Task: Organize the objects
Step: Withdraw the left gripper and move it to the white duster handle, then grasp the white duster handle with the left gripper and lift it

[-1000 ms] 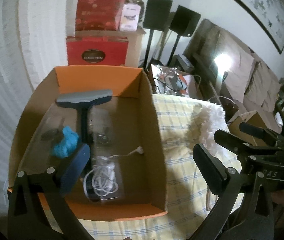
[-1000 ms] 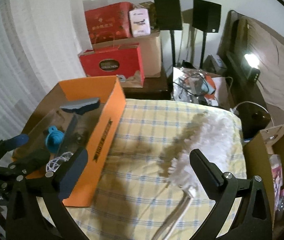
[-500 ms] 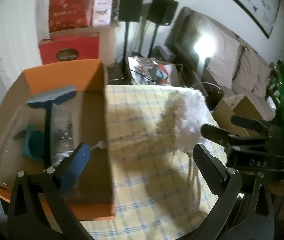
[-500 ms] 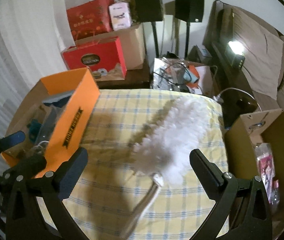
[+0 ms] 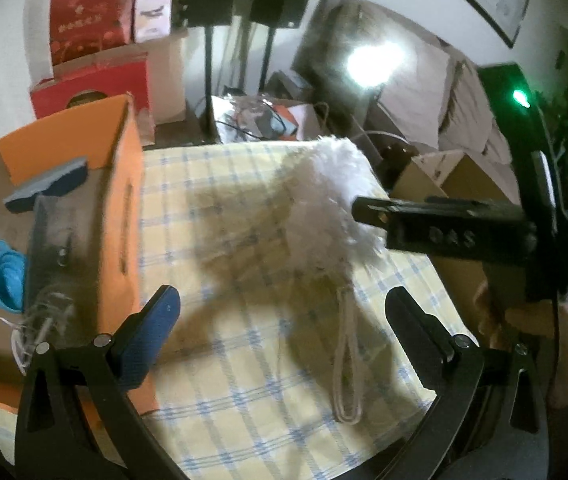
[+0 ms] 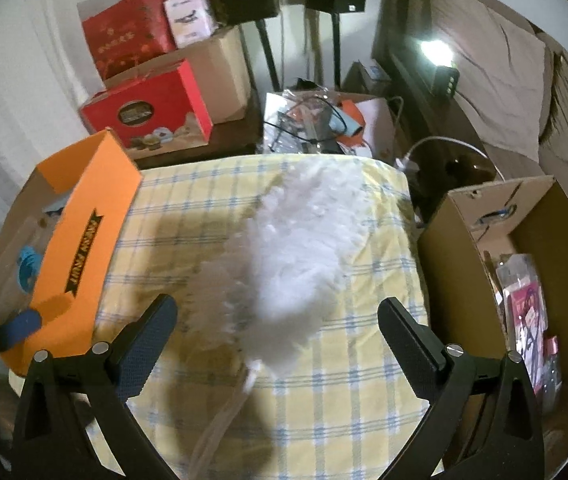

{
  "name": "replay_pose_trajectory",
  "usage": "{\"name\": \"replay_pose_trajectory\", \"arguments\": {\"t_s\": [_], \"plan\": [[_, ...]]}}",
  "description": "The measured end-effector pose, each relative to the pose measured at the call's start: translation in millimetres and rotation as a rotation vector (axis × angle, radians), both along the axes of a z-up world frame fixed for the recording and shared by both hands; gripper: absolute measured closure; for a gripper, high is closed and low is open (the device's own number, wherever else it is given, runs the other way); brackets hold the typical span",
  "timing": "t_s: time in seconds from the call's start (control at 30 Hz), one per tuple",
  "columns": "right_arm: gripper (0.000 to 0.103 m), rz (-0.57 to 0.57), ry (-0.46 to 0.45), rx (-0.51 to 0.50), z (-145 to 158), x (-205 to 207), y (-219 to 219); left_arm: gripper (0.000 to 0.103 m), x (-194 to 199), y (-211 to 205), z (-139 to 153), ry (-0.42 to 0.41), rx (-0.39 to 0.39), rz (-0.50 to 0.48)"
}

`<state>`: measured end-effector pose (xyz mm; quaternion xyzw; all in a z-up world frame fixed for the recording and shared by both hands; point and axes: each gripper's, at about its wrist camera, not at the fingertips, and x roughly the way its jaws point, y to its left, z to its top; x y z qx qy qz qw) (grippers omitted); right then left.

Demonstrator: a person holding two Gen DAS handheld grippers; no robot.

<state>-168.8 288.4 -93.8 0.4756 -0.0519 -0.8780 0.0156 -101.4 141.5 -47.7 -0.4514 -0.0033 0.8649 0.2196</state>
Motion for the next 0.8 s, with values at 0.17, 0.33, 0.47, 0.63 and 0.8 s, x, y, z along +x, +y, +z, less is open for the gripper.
{"name": "replay_pose_trajectory", "arguments": {"t_s": [0.17, 0.33, 0.47, 0.63, 0.8], "plan": [[0.009, -0.01, -0.032, 0.008, -13, -8, 10, 0.001, 1, 14, -14, -0.023, 0.0, -0.026], [0.013, -0.006, -0.06, -0.024, -26, -16, 18, 0.006, -3, 24, -32, -0.061, 0.007, -0.034], [0.019, 0.001, -0.068, -0.065, -33, -21, 24, 0.008, -5, 30, -44, -0.082, 0.005, -0.032], [0.019, 0.009, -0.087, -0.089, -40, -27, 25, 0.015, -6, 38, -55, -0.111, -0.002, -0.06], [0.021, 0.005, -0.094, -0.12, -45, -31, 29, 0.022, -4, 47, -60, -0.125, 0.001, -0.081]]}}
